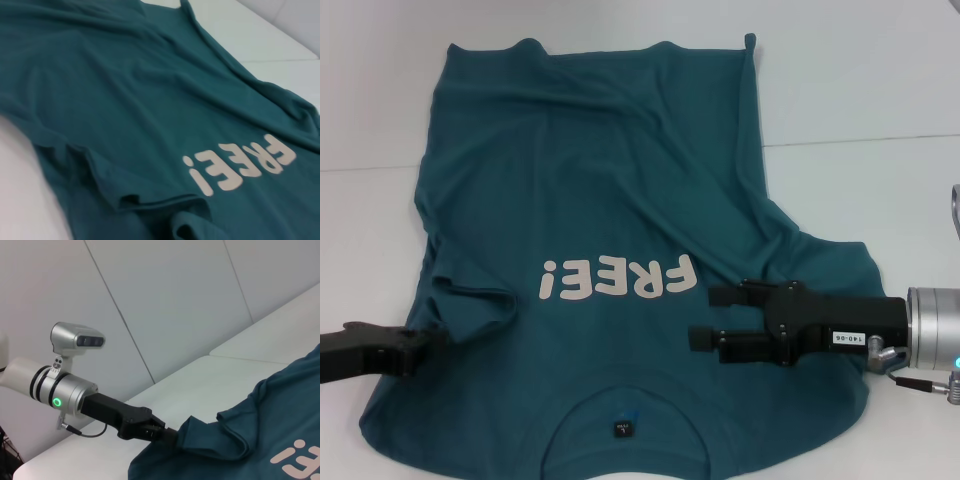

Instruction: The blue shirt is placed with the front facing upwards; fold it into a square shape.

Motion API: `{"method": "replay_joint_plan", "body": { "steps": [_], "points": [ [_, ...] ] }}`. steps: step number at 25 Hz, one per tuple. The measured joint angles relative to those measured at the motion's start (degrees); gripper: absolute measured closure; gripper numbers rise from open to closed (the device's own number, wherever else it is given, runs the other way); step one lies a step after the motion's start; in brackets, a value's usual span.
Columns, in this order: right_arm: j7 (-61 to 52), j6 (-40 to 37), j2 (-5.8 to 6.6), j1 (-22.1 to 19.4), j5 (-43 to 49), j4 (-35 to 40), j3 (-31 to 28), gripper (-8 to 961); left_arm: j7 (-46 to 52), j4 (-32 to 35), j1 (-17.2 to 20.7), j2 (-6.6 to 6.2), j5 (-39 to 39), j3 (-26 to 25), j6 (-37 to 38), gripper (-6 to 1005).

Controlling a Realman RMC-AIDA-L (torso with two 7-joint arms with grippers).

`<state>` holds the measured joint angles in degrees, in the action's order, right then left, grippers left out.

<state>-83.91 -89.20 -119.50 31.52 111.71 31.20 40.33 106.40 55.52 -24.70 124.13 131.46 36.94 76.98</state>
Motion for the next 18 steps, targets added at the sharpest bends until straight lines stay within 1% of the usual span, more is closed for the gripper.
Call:
{"method": "replay_joint_plan", "body": {
  "steps": [4,10,15,18],
  "points": [
    [0.0,-0.1,-0.03,-0.1,0.0,0.0,0.1,88,-0.1,-0.3,0.0,0.01,0.1,0.0,1.7,999],
    [0.0,-0.3,-0.03,-0.1,0.0,0.0,0.1,90,-0.7,-0.6,0.0,-0.13,0.7,0.1,6.2,998],
    [0.1,-0.3,-0.03,0.0,0.1,0.0,0.2,92,-2.1,-0.8,-0.1,-0.13,0.8,0.1,8.7,894],
    [0.1,-0.4,-0.03,0.1,0.2,0.1,0.2,93,-2.3,-0.8,-0.1,-0.11,0.8,-0.2,9.3,771]
  ]
}}
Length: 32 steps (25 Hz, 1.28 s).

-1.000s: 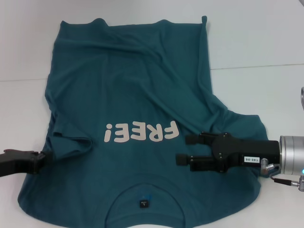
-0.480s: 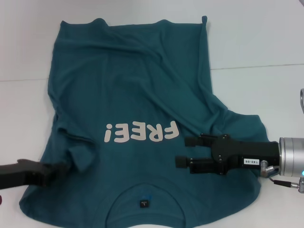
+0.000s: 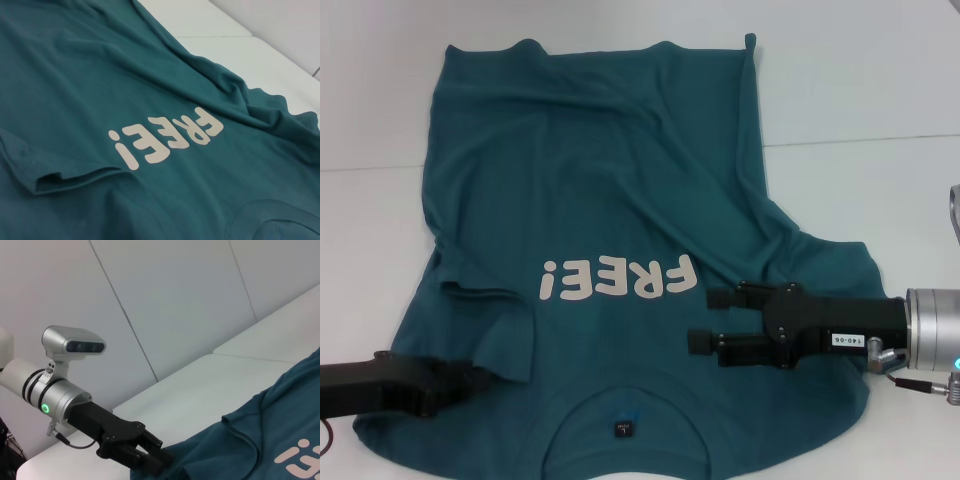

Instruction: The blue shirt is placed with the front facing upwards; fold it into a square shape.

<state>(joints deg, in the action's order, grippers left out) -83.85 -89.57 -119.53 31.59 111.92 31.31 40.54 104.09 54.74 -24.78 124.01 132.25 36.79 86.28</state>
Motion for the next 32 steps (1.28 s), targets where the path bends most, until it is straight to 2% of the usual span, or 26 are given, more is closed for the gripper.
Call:
{"method": "replay_joint_plan", "body": {
  "steps": [4,8,14,21,32],
  "points": [
    [0.0,0.0,0.00,0.0,0.0,0.1,0.1,95,0.0,0.1,0.0,0.05,-1.1,-0.5,-1.2,620],
    [0.0,0.0,0.00,0.1,-0.1,0.1,0.1,96,0.4,-0.6,0.0,0.23,-2.9,-0.5,-6.1,483],
    [-0.3,0.0,0.00,0.1,-0.2,0.3,0.1,98,3.5,-4.5,-1.6,0.02,-7.5,-0.2,-14.1,480],
    [-0.4,0.0,0.01,0.2,-0.2,0.4,0.0,101,9.1,-7.7,-4.3,-0.09,-6.5,0.7,-21.7,484],
    [-0.5,0.0,0.09,0.1,-0.2,0.4,-0.1,105,10.1,-10.1,-5.2,-0.10,-6.2,0.8,-29.3,479]
  ]
}}
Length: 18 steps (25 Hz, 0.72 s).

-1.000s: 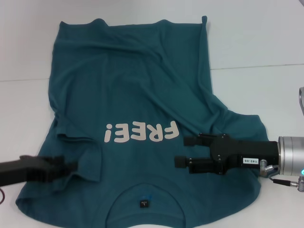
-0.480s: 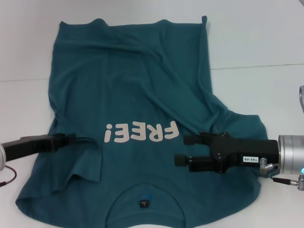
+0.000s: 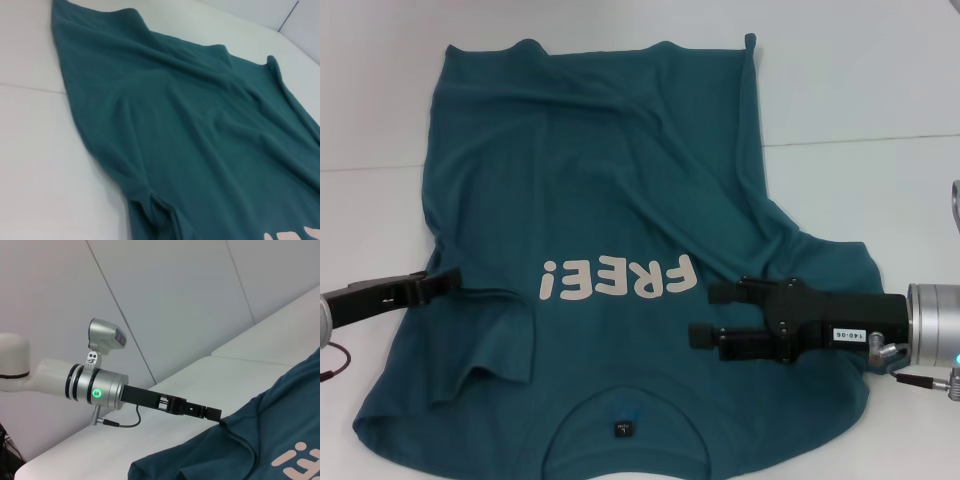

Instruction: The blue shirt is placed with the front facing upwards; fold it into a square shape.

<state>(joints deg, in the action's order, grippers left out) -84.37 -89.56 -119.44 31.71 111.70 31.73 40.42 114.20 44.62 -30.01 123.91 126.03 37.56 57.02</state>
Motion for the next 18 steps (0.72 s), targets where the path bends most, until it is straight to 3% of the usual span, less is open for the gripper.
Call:
{"method": "replay_joint_plan", "body": {
  "steps": [9,18],
  "points": [
    [0.0,0.0,0.00,-0.1,0.0,-0.1,0.0,109,-0.2,-3.2,-1.5,0.01,0.0,1.7,-3.8,480],
    [0.1,0.0,0.06,-0.4,0.0,-0.1,-0.1,112,-0.2,-4.9,-3.8,0.24,-0.7,3.1,-2.8,479]
  ]
}}
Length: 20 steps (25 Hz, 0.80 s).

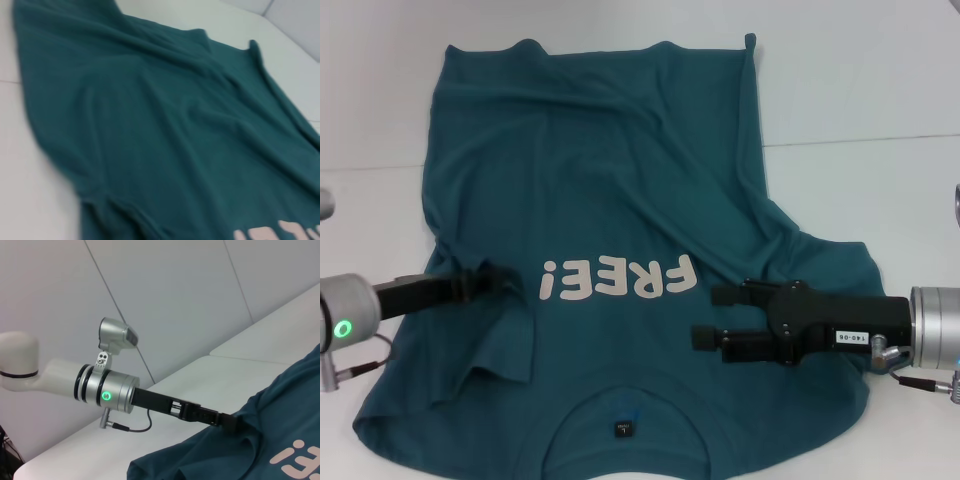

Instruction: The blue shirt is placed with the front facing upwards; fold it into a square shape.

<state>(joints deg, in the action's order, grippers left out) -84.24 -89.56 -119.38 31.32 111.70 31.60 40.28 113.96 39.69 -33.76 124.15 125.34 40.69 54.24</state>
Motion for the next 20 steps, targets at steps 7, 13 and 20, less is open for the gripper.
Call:
{"method": "replay_joint_plan", "body": {
  "steps": [7,13,20],
  "points": [
    [0.4,0.4,0.03,0.1,0.0,-0.2,0.1,115,-1.2,-2.6,-3.3,0.08,-4.6,3.5,0.6,480],
    [0.4,0.7,0.03,-0.2,0.0,-0.3,0.0,118,-2.1,-0.8,-1.9,-0.10,-7.9,3.8,2.7,480],
    [0.4,0.7,0.03,-0.2,0.0,-0.3,-0.2,120,-1.7,2.7,2.1,-0.13,-8.4,2.5,2.9,479]
  ]
}}
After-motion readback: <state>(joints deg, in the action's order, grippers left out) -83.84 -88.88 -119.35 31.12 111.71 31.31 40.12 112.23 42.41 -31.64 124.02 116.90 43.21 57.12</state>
